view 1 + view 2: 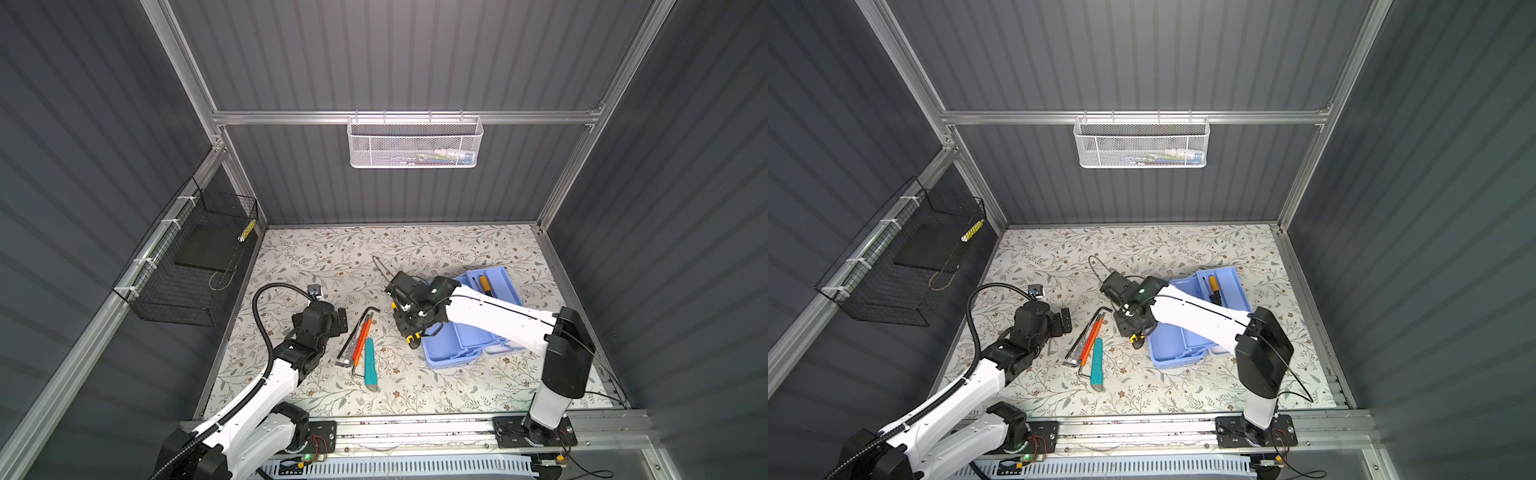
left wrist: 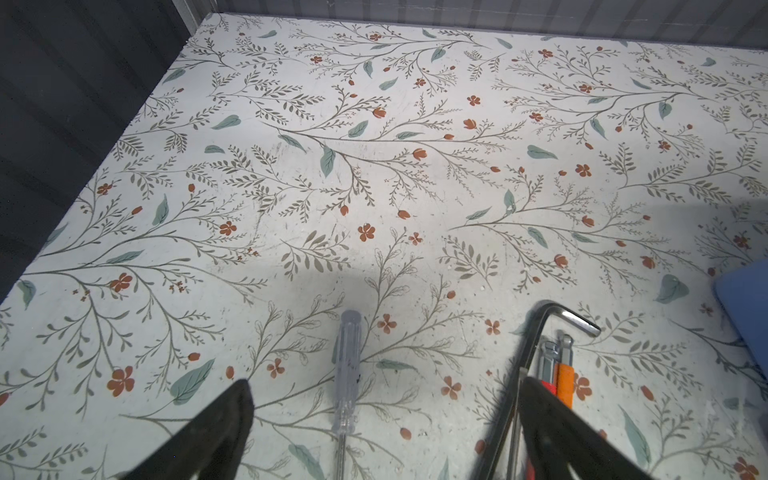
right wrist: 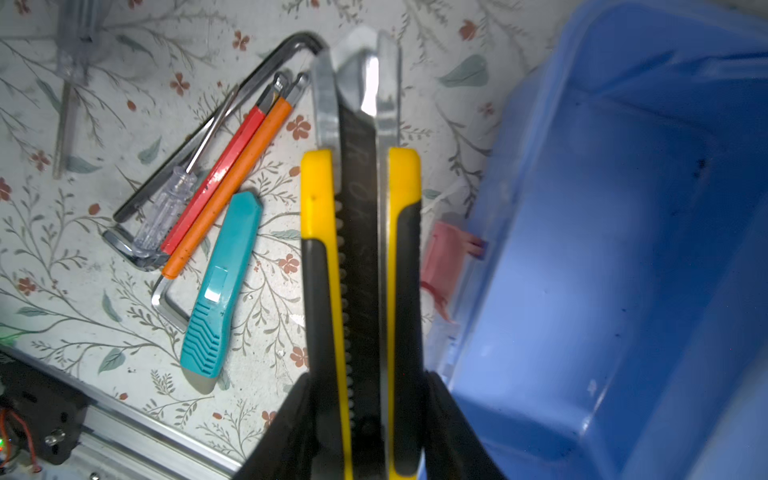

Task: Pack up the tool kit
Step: 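Lift the yellow-and-black utility knife and carry it over the blue tray, then lower the utility knife into the tray compartment and open the right gripper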

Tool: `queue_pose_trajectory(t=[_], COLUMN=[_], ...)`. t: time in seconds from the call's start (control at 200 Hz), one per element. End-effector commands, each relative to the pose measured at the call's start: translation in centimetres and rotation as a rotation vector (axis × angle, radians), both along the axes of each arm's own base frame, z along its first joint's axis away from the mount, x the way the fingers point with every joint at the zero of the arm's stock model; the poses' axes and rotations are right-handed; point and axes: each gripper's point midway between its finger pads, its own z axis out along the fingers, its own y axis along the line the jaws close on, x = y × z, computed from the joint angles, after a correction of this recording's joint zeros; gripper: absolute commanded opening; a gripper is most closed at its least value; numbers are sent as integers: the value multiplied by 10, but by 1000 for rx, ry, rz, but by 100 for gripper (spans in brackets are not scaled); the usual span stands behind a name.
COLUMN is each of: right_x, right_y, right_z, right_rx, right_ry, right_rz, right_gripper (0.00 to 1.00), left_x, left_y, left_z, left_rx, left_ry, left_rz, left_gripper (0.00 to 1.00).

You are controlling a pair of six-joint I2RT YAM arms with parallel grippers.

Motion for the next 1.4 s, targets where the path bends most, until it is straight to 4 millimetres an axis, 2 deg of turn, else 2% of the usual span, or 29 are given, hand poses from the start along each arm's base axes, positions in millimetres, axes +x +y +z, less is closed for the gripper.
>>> queue_pose_trajectory(t=[0.0, 0.07, 0.2, 0.365, 0.525, 0.801, 1.076, 1.266, 1.396], right_x=[7, 13, 23, 31, 36, 42, 44, 43, 45], right_y=[-29, -49, -85, -124, -145, -153, -157, -159, -160], right_z=[17, 26, 30, 21, 3, -27, -43, -48, -39], right_rx=[17, 23, -15, -62, -89, -125, -135, -147, -148], right_ry=[-7, -25, -46, -50, -35, 13, 37, 48, 31], right_rz=[-38, -68, -123, -185, -217, -230, -250, -255, -261], right_gripper=[25, 26, 26, 25, 25, 24, 27, 39, 45], left_x=[-4, -4, -4, -4, -4, -4, -3, -3, -3], left_y=[6, 6, 5, 5, 5, 6, 5, 5, 5], left_z=[-4, -4, -5, -4, -5, -4, -5, -5, -5], left_rx=[6, 5, 7, 6, 7, 6, 8, 9, 8], left_ry=[10, 10, 14, 12, 14, 12, 14, 18, 18], left_rz=[18, 20, 16, 17, 17, 20, 17, 17, 15], left_gripper=[99, 100, 100, 99, 99, 100, 99, 99, 99])
